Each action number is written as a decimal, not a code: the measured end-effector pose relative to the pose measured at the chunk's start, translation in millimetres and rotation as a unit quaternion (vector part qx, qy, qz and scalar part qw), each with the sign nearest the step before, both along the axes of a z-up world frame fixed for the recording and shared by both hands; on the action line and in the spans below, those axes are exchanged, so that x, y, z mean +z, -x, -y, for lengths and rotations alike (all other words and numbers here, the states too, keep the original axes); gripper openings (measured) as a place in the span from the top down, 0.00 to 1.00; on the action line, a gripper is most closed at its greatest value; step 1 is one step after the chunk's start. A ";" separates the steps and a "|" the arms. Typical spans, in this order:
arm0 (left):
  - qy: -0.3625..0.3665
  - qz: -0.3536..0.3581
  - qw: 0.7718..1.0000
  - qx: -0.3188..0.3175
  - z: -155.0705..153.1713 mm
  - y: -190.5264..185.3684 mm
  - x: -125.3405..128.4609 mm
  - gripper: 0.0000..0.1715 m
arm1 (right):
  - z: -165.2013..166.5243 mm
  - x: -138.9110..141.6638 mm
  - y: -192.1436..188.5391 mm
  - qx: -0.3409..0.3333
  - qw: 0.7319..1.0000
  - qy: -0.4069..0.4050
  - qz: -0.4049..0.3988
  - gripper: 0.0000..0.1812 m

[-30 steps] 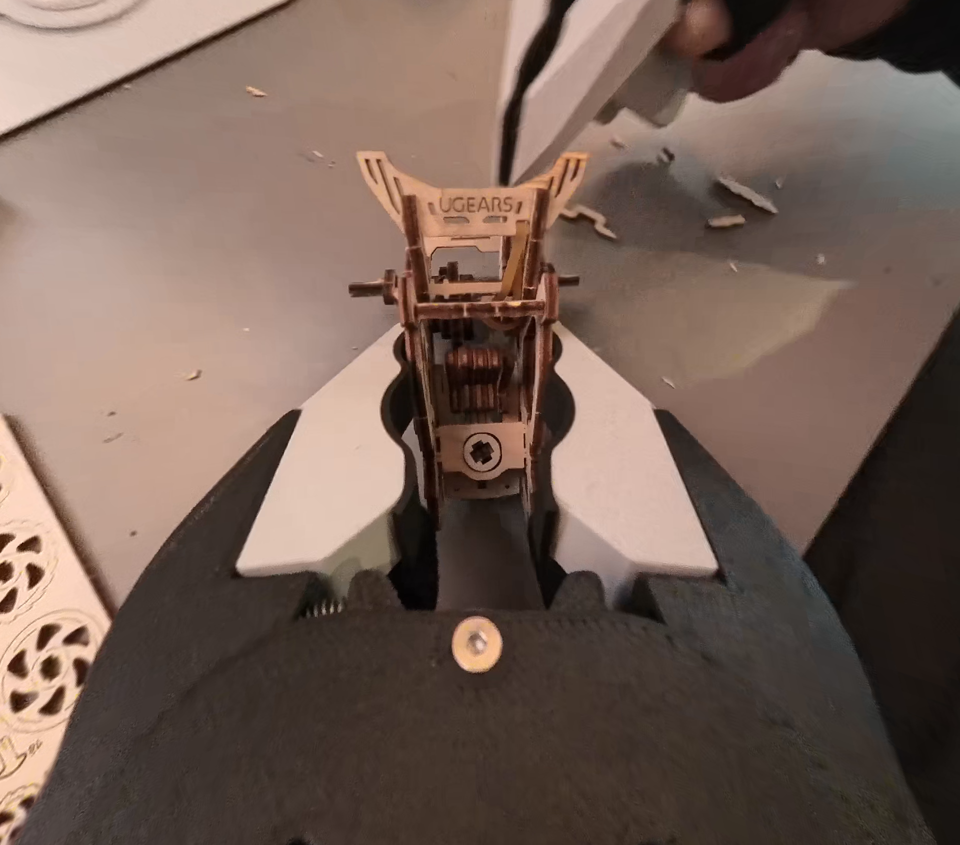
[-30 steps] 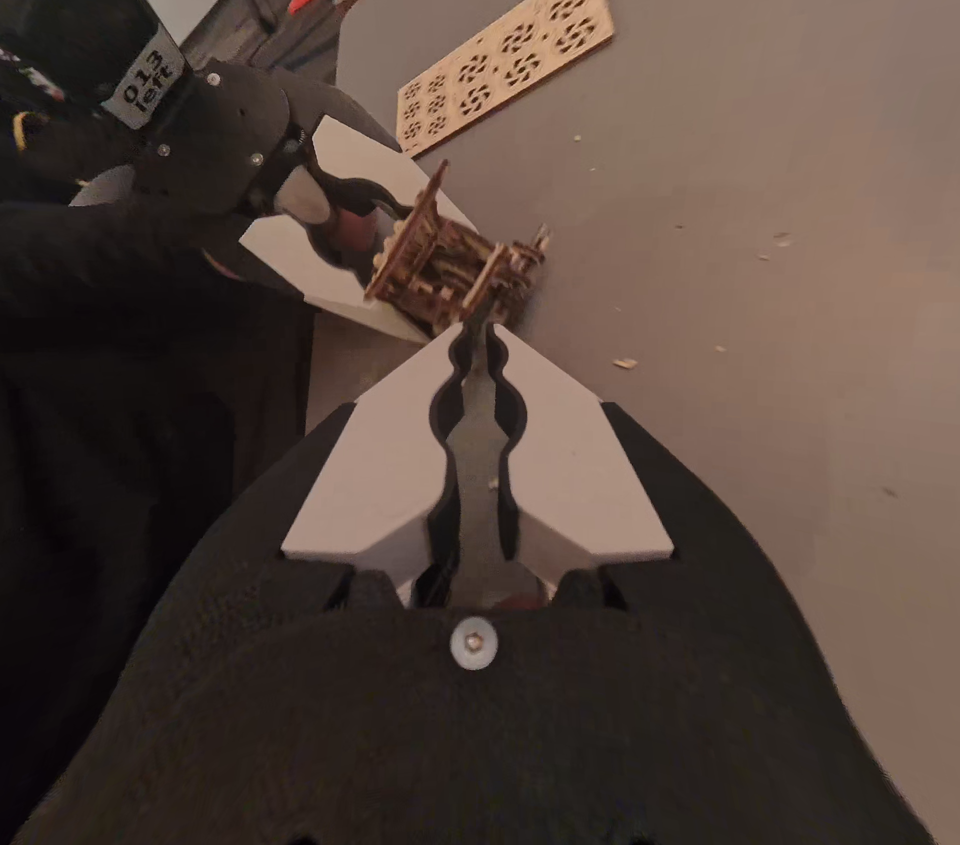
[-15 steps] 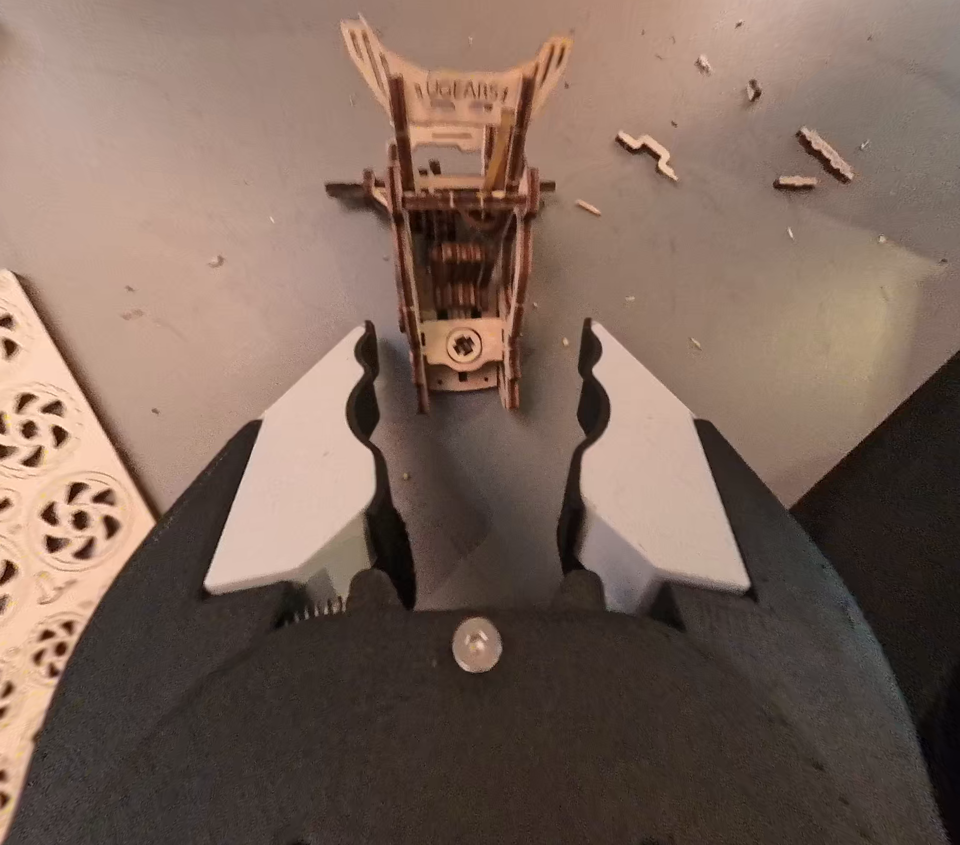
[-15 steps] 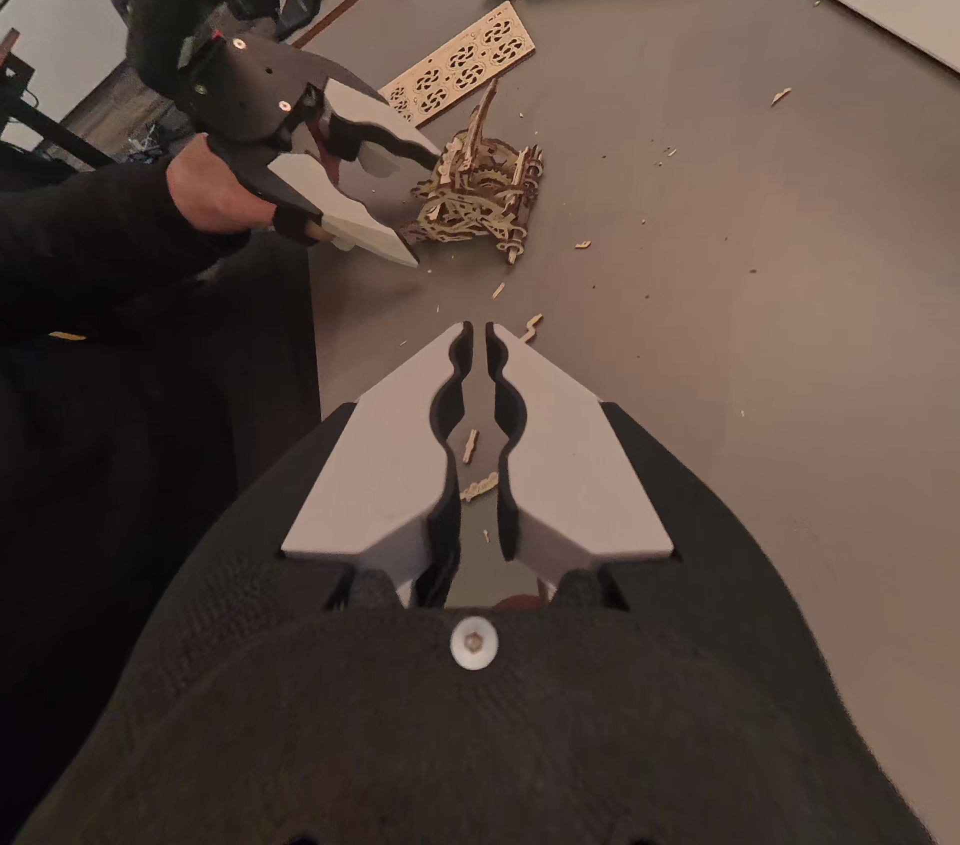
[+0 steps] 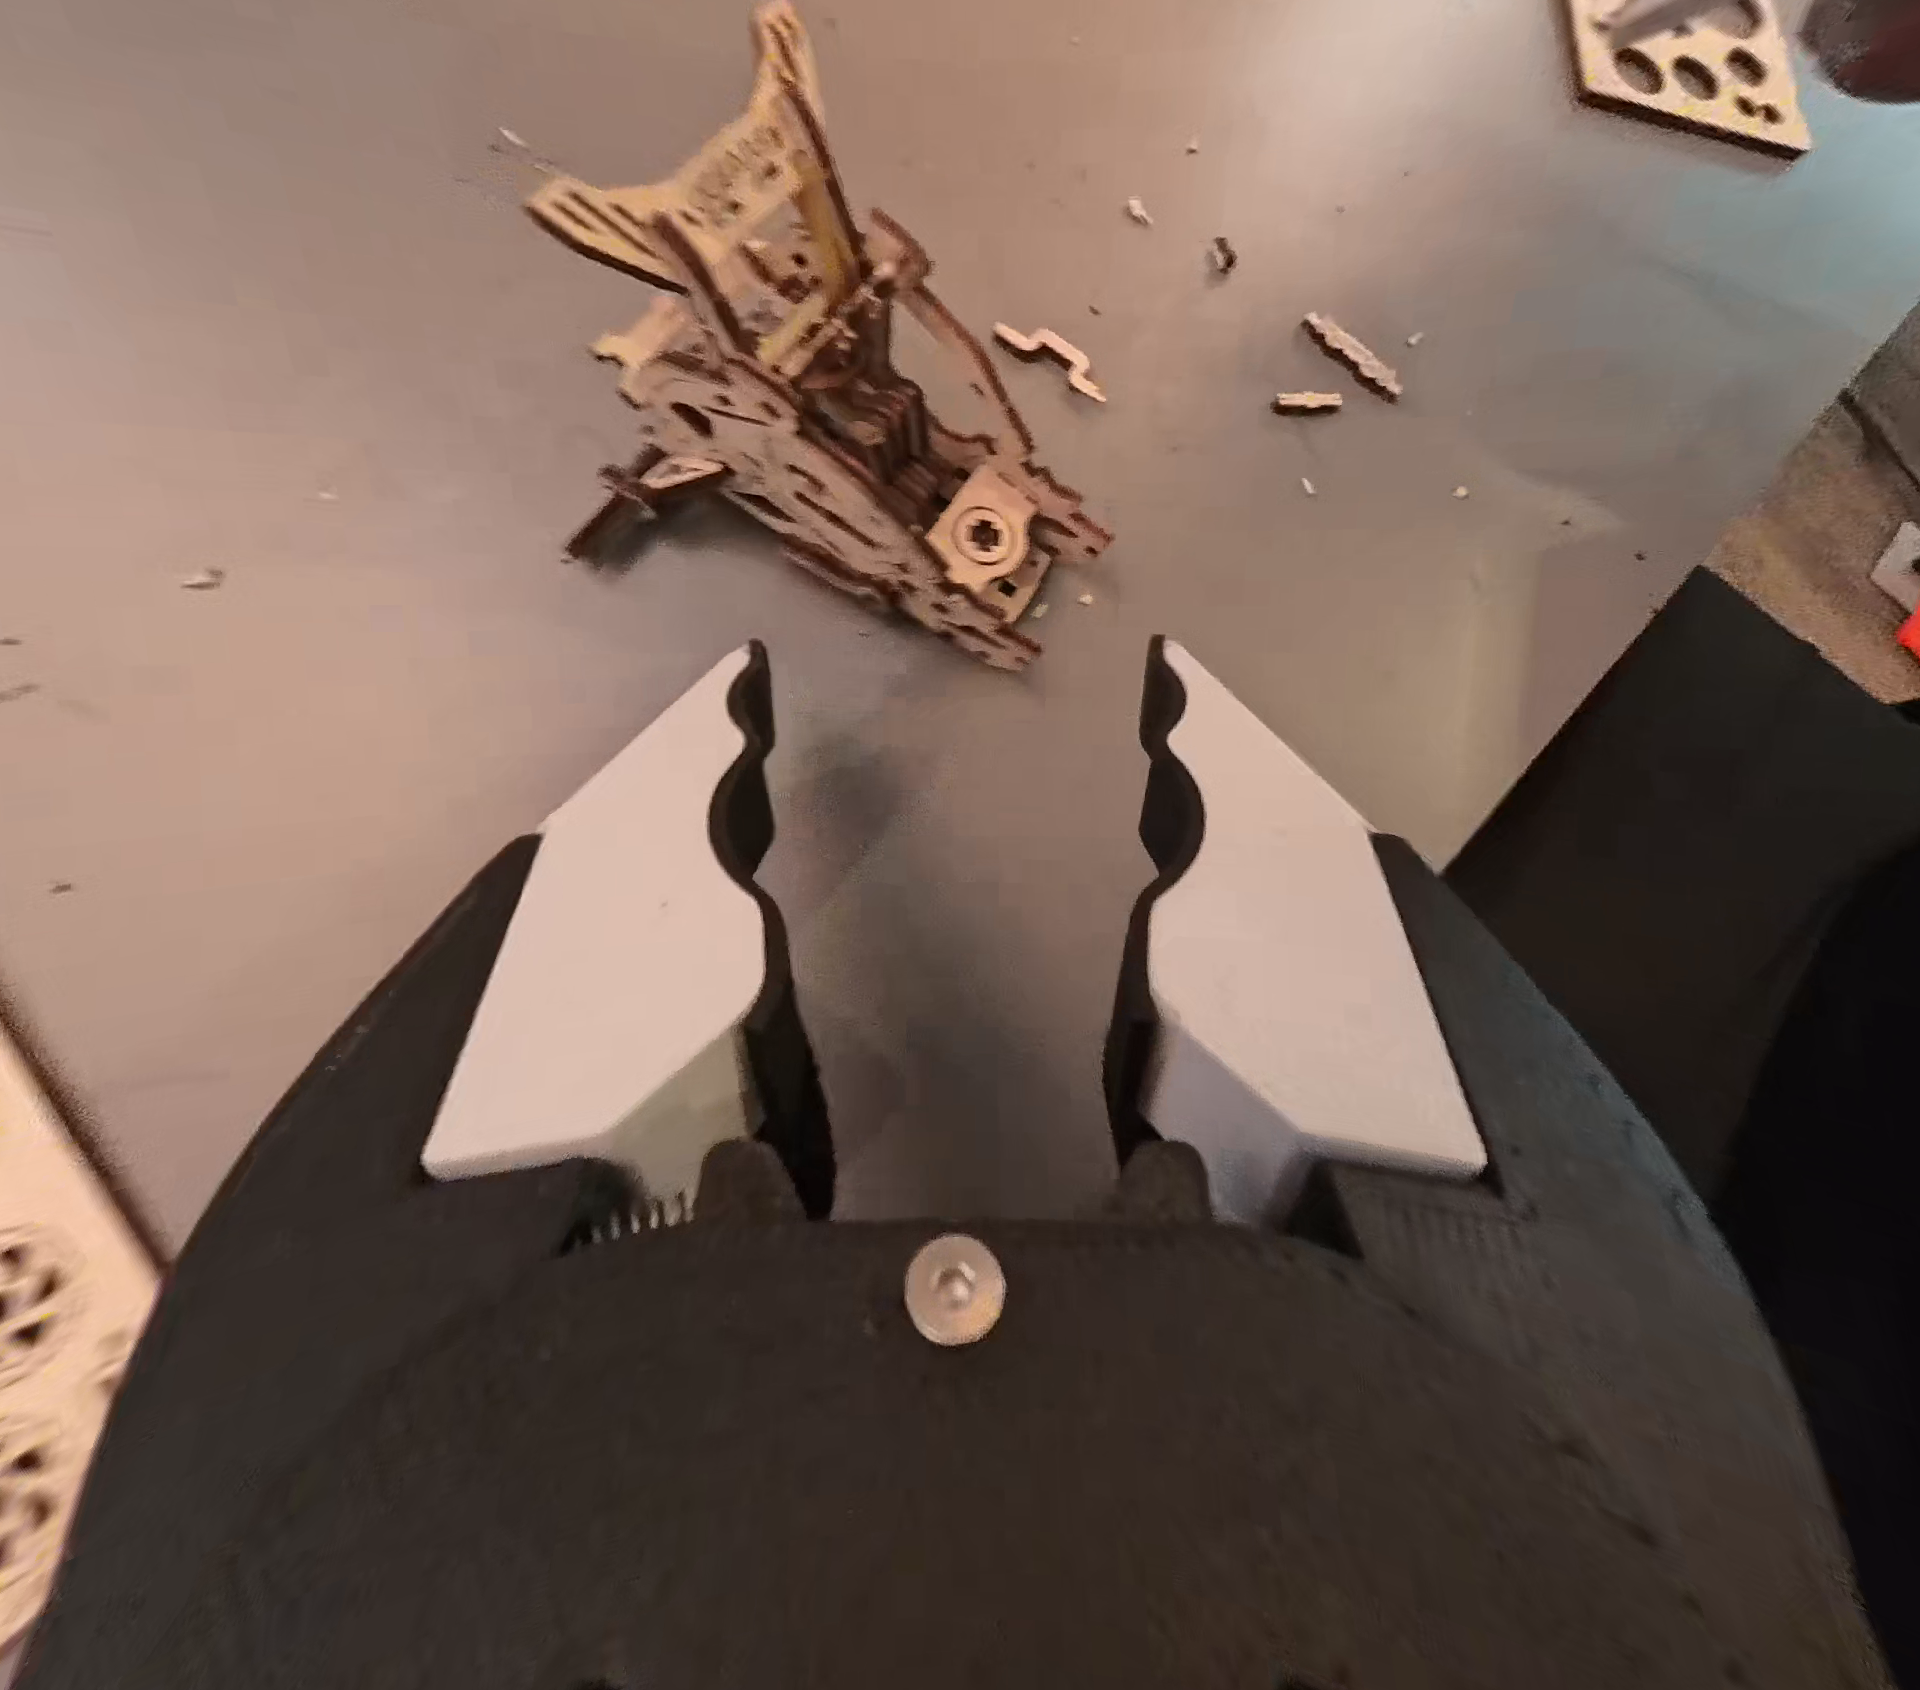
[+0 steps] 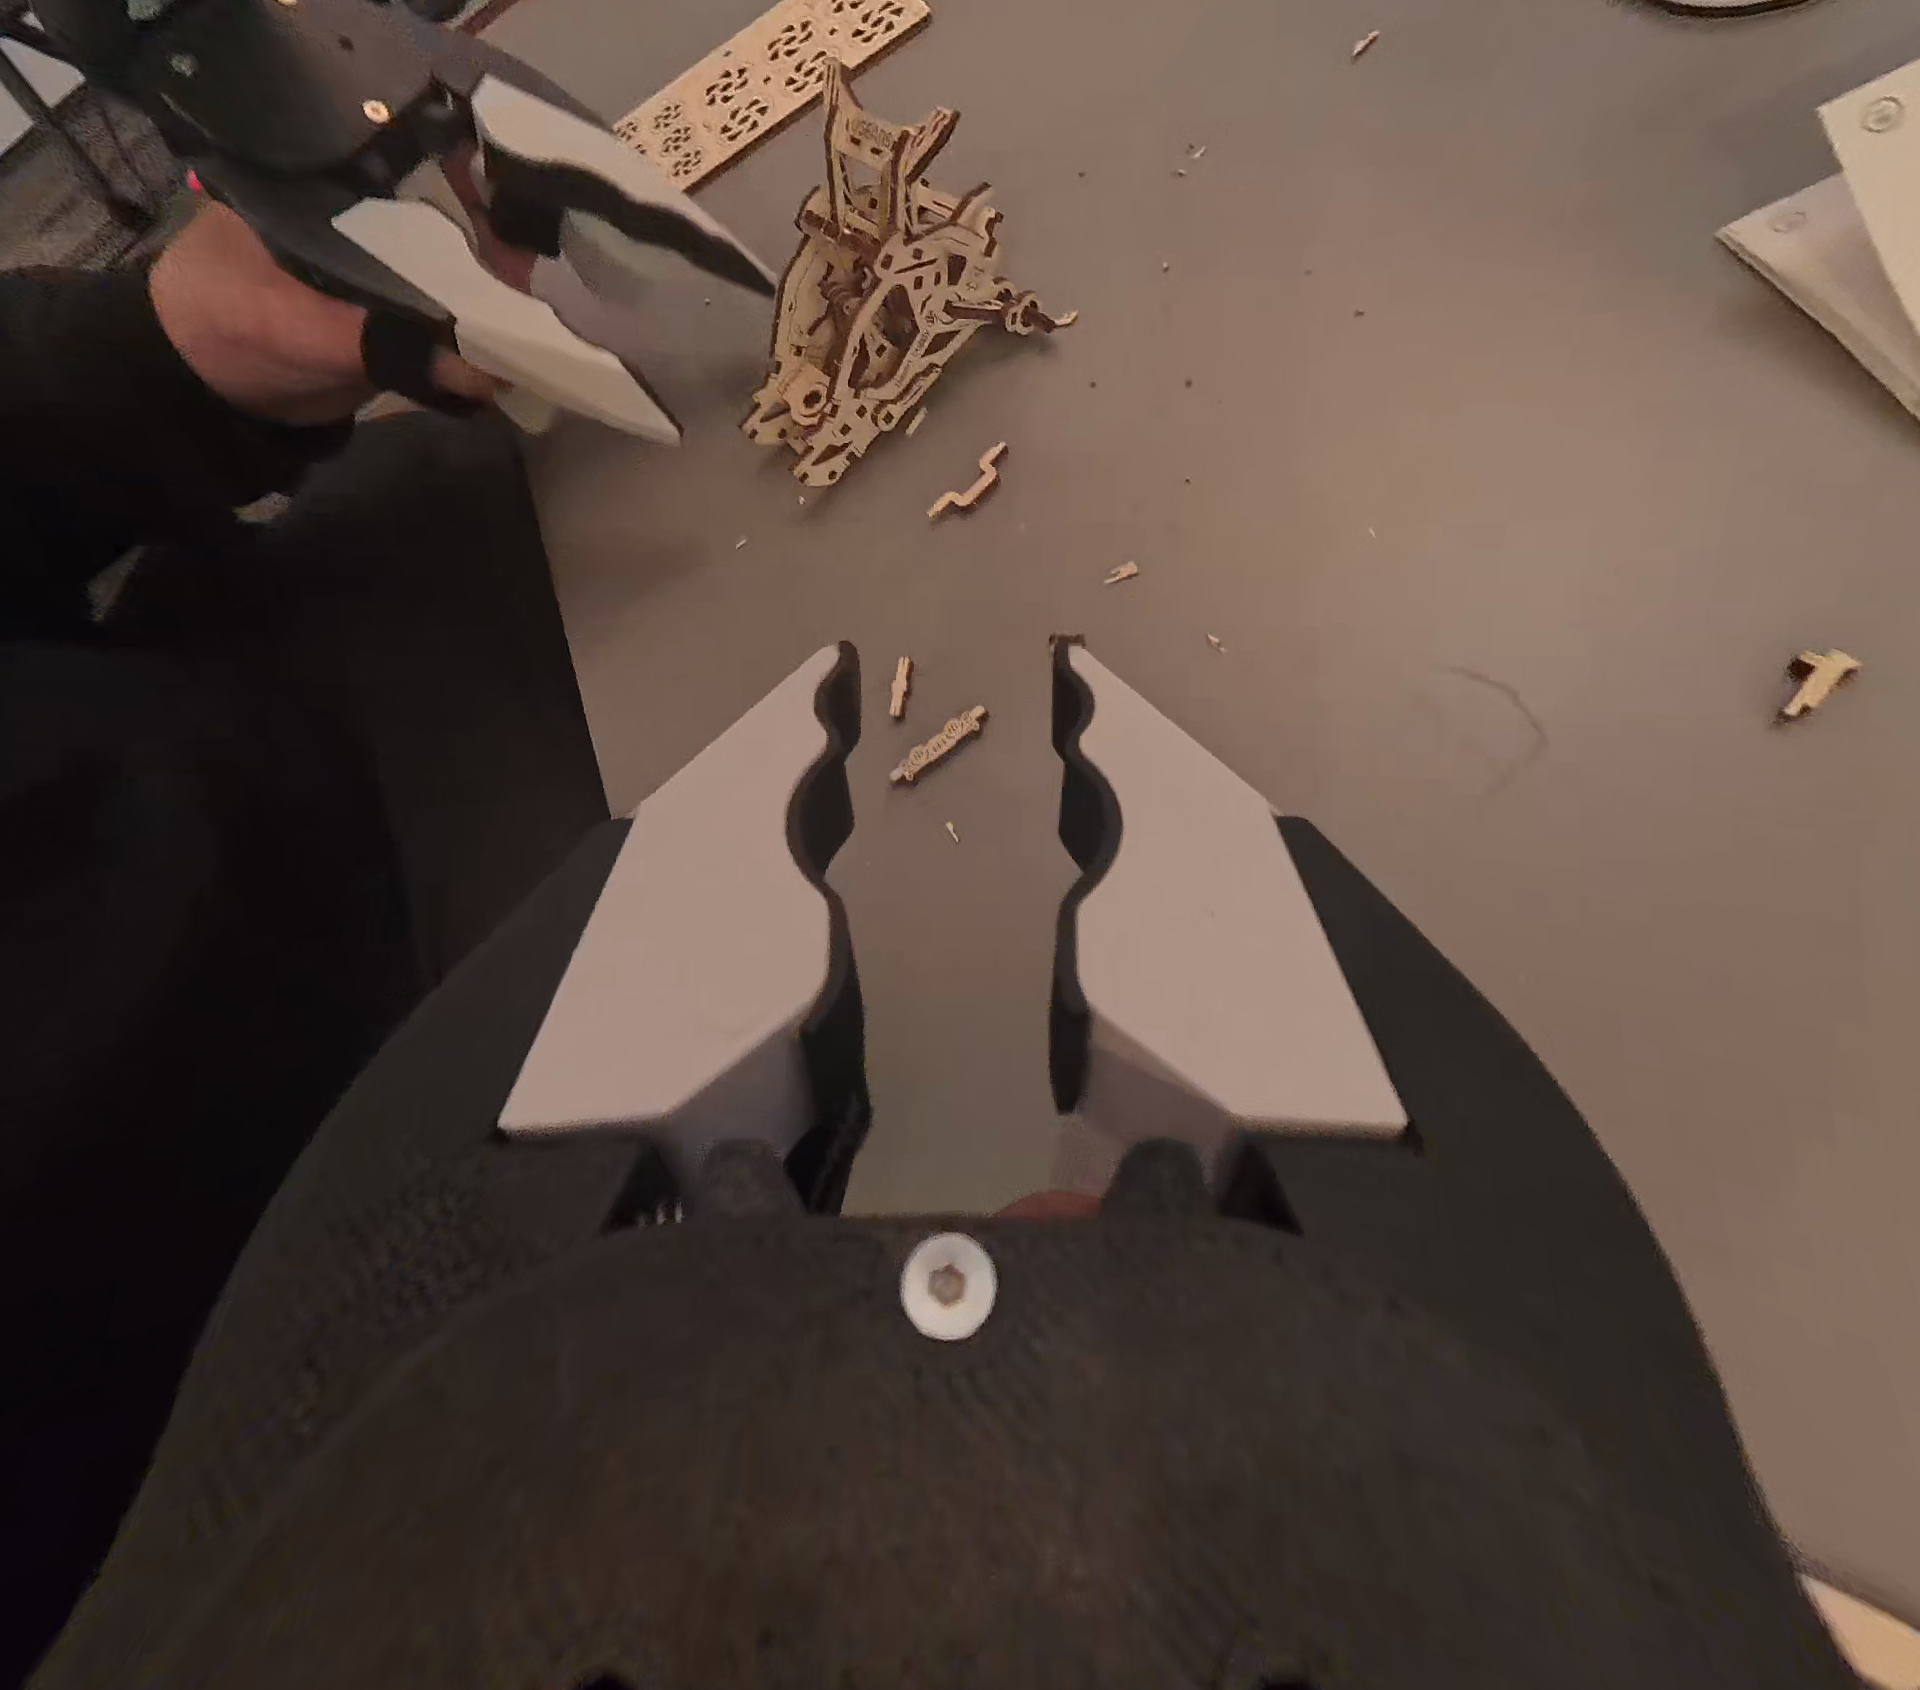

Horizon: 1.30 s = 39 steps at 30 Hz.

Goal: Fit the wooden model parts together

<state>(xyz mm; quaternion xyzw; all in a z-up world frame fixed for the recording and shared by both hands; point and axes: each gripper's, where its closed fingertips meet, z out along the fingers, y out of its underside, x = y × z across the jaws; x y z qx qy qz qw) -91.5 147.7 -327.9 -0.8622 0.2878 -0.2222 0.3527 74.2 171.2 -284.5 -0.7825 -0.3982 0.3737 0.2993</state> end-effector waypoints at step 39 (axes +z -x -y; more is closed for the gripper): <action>-0.091 0.070 0.993 -0.012 -104.2 18.7 29.8 0.62 | -181.2 11.4 -91.6 -0.163 0.973 -0.141 0.088 0.57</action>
